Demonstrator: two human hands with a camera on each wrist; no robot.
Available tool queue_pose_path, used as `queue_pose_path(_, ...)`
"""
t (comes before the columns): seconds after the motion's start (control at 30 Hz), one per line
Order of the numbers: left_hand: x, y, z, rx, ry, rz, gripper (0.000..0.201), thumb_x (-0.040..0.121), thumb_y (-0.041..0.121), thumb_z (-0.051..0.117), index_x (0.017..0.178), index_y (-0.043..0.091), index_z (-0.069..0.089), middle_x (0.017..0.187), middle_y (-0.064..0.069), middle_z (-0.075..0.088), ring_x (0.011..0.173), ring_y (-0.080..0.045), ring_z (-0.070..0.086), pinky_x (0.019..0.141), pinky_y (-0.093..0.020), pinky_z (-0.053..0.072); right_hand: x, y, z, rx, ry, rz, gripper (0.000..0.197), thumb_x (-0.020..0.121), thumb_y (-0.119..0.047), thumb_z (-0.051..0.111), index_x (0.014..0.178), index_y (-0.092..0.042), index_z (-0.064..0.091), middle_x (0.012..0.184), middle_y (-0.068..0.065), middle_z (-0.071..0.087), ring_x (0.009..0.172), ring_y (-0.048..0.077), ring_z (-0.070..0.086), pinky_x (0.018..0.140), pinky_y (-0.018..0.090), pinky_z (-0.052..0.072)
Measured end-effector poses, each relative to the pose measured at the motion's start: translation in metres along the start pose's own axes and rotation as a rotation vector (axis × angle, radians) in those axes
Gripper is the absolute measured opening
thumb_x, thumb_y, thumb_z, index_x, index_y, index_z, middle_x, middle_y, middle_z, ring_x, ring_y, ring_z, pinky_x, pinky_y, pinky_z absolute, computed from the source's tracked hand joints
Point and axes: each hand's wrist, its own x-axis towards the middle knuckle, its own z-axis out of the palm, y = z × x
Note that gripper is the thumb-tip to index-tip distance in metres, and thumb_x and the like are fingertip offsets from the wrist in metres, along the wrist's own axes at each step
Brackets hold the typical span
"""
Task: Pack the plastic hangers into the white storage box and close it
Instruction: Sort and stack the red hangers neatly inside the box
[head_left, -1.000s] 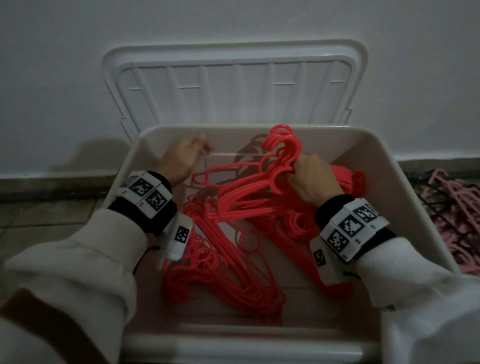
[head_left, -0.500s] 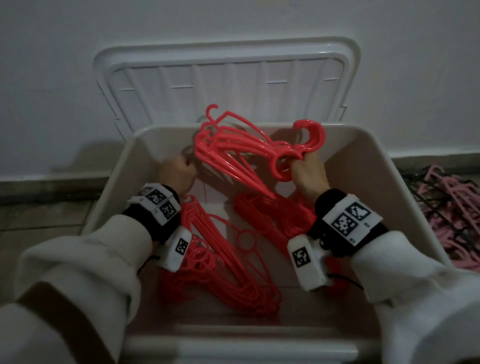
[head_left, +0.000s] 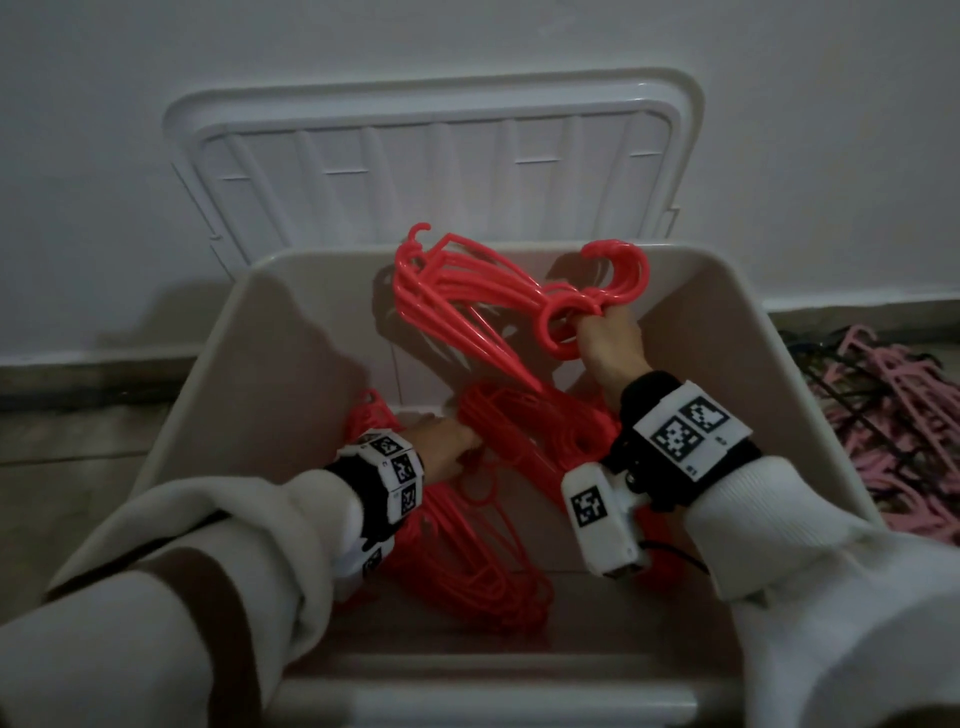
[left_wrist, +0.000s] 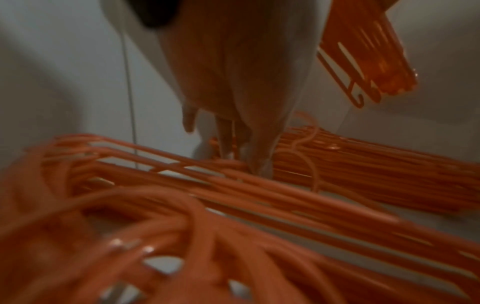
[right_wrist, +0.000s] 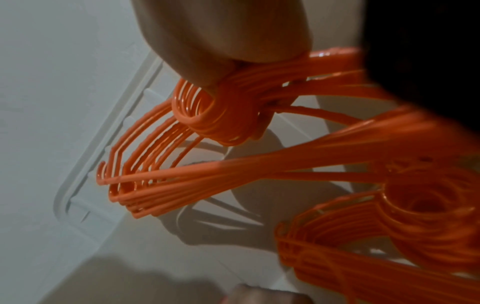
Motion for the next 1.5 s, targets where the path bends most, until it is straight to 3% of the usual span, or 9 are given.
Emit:
queue_pose_path(0.13, -0.007, -0.008, -0.005, -0.172, 0.056, 0.034, 0.011, 0.080, 0.007, 0.067, 0.089, 0.012, 0.070, 0.091, -0.003, 0.070, 0.088, -0.018, 0.065, 0.080, -0.029, 0.050, -0.005, 0.000, 0.001, -0.029, 0.008, 0.003, 0.041, 0.063, -0.027, 0.039, 0.093, -0.018, 0.067, 0.098, 0.011, 0.069, 0.095, 0.035, 0.063, 0.091, 0.051, 0.048)
queue_pose_path(0.3, -0.010, -0.003, -0.015, -0.155, 0.107, 0.030, 0.015, 0.086, 0.011, 0.060, 0.099, 0.012, 0.068, 0.088, 0.001, 0.063, 0.094, -0.015, 0.061, 0.077, -0.023, 0.041, -0.011, 0.000, 0.003, -0.085, -0.009, -0.003, 0.040, 0.071, -0.026, 0.039, 0.099, -0.018, 0.066, 0.101, 0.011, 0.068, 0.095, 0.034, 0.063, 0.087, 0.052, 0.050)
queue_pose_path(0.63, -0.013, 0.005, -0.011, -0.137, -0.039, 0.065, 0.022, 0.091, 0.008, 0.046, 0.105, 0.010, 0.064, 0.103, -0.002, 0.066, 0.088, -0.012, 0.056, 0.074, -0.021, 0.037, -0.006, 0.003, 0.002, -0.174, -0.023, -0.049, 0.038, 0.077, -0.029, 0.040, 0.103, -0.015, 0.064, 0.105, 0.012, 0.067, 0.099, 0.033, 0.062, 0.092, 0.047, 0.048)
queue_pose_path(0.83, -0.013, 0.004, -0.013, 0.094, -0.225, 0.019, 0.032, 0.094, 0.017, 0.049, 0.124, 0.009, 0.058, 0.127, -0.004, 0.058, 0.115, -0.021, 0.054, 0.084, -0.023, 0.039, -0.005, 0.001, -0.003, -0.210, -0.014, -0.053, 0.033, 0.084, -0.026, 0.043, 0.108, -0.015, 0.063, 0.111, 0.012, 0.065, 0.105, 0.033, 0.059, 0.095, 0.047, 0.045)
queue_pose_path(0.97, -0.015, -0.001, -0.016, 0.069, -0.262, -0.004, 0.036, 0.093, 0.017, 0.055, 0.129, 0.011, 0.054, 0.130, -0.003, 0.057, 0.117, -0.018, 0.055, 0.070, -0.009, 0.041, -0.004, 0.000, -0.005, -0.229, -0.003, -0.064, 0.030, 0.086, -0.021, 0.044, 0.109, -0.013, 0.063, 0.113, 0.012, 0.064, 0.107, 0.033, 0.058, 0.096, 0.045, 0.044)
queue_pose_path(1.03, -0.014, 0.000, -0.019, -0.005, -0.304, -0.030, 0.037, 0.094, 0.019, 0.054, 0.130, 0.011, 0.054, 0.131, 0.000, 0.056, 0.118, -0.017, 0.053, 0.078, -0.010, 0.042, -0.003, 0.000, -0.004, -0.229, -0.011, -0.066, 0.034, 0.082, -0.026, 0.042, 0.107, -0.014, 0.063, 0.110, 0.011, 0.065, 0.103, 0.033, 0.060, 0.094, 0.046, 0.046)
queue_pose_path(1.17, -0.019, -0.001, -0.022, -0.099, -0.303, -0.033, 0.033, 0.093, 0.014, 0.054, 0.126, 0.014, 0.060, 0.127, -0.001, 0.061, 0.117, -0.017, 0.054, 0.089, -0.017, 0.039, 0.000, 0.001, -0.004, -0.213, -0.016, -0.039, 0.038, 0.077, -0.029, 0.041, 0.103, -0.014, 0.065, 0.106, 0.013, 0.067, 0.099, 0.034, 0.062, 0.092, 0.047, 0.048)
queue_pose_path(1.33, -0.020, -0.009, -0.022, -0.202, -0.233, -0.001, 0.034, 0.094, 0.007, 0.051, 0.126, 0.011, 0.058, 0.128, -0.003, 0.060, 0.118, -0.015, 0.054, 0.067, 0.001, 0.032, 0.002, 0.002, -0.008, -0.210, -0.007, -0.034, 0.028, 0.085, -0.016, 0.046, 0.103, -0.009, 0.067, 0.107, 0.016, 0.067, 0.101, 0.034, 0.061, 0.094, 0.045, 0.047)
queue_pose_path(1.5, -0.022, -0.016, -0.023, -0.255, -0.193, -0.058, 0.033, 0.094, 0.010, 0.051, 0.125, 0.013, 0.059, 0.130, -0.001, 0.059, 0.119, -0.014, 0.052, 0.067, 0.004, 0.029, 0.006, -0.003, -0.011, -0.224, -0.007, -0.055, 0.027, 0.085, -0.016, 0.046, 0.100, -0.010, 0.067, 0.104, 0.015, 0.067, 0.099, 0.033, 0.062, 0.092, 0.046, 0.048)
